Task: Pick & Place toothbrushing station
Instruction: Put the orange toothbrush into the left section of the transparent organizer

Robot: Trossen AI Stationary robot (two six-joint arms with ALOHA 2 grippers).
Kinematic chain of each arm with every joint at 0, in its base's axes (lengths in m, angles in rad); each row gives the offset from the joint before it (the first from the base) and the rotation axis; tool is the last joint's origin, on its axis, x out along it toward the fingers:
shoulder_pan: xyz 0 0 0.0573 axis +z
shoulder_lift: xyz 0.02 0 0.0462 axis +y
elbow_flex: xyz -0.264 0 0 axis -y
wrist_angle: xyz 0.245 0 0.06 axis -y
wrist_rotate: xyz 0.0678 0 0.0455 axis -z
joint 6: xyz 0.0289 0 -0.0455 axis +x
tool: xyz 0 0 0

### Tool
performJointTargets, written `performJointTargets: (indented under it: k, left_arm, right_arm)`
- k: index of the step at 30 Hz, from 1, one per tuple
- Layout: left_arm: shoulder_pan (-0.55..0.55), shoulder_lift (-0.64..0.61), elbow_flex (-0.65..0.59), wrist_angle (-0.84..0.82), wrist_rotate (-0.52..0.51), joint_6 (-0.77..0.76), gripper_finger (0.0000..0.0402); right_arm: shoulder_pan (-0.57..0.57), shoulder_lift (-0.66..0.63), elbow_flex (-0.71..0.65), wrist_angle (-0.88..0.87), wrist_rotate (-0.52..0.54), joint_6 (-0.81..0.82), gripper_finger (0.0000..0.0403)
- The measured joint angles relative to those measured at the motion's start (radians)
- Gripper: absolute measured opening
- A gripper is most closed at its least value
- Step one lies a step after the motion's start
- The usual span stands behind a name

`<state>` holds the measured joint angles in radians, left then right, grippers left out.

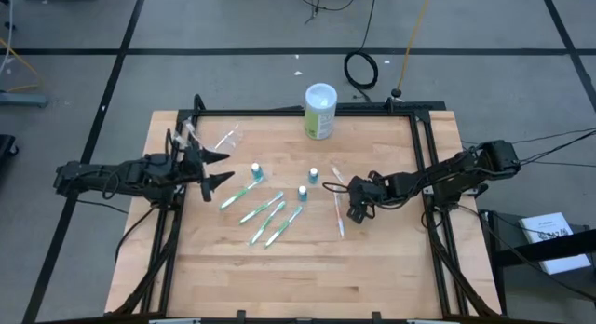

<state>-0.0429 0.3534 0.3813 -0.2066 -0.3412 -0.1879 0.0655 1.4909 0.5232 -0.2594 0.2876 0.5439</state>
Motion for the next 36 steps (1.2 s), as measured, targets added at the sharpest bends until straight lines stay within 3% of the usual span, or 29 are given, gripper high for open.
performJointTargets:
  k: [12,18,26,29,33,36]
  left_arm:
    - [0.000,0.000,0.000,0.002,0.000,-0.059,0.0299]
    - [0.000,0.000,0.000,0.002,0.000,-0.060,0.0299]
    - [0.000,0.000,0.000,0.002,0.000,-0.060,0.0299]
    - [0.000,0.000,0.000,0.005,0.000,-0.060,0.0299]
    - [0.000,0.014,0.000,0.040,0.000,-0.060,0.0299]
    - [0.000,0.043,0.000,0.070,0.000,-0.051,0.0299]
  right_arm:
    - [0.000,0.001,-0.001,0.049,0.052,-0.049,0.0072]
    - [0.000,-0.074,0.000,0.076,0.081,-0.115,0.0018]
    - [-0.004,-0.261,-0.002,0.056,0.306,-0.181,0.0027]
    - [-0.013,-0.312,-0.003,0.086,0.345,-0.240,0.0025]
    - [-0.023,-0.363,-0.003,0.212,0.336,-0.371,0.0017]
    - [-0.035,-0.383,-0.002,0.344,0.258,-0.489,0.0017]
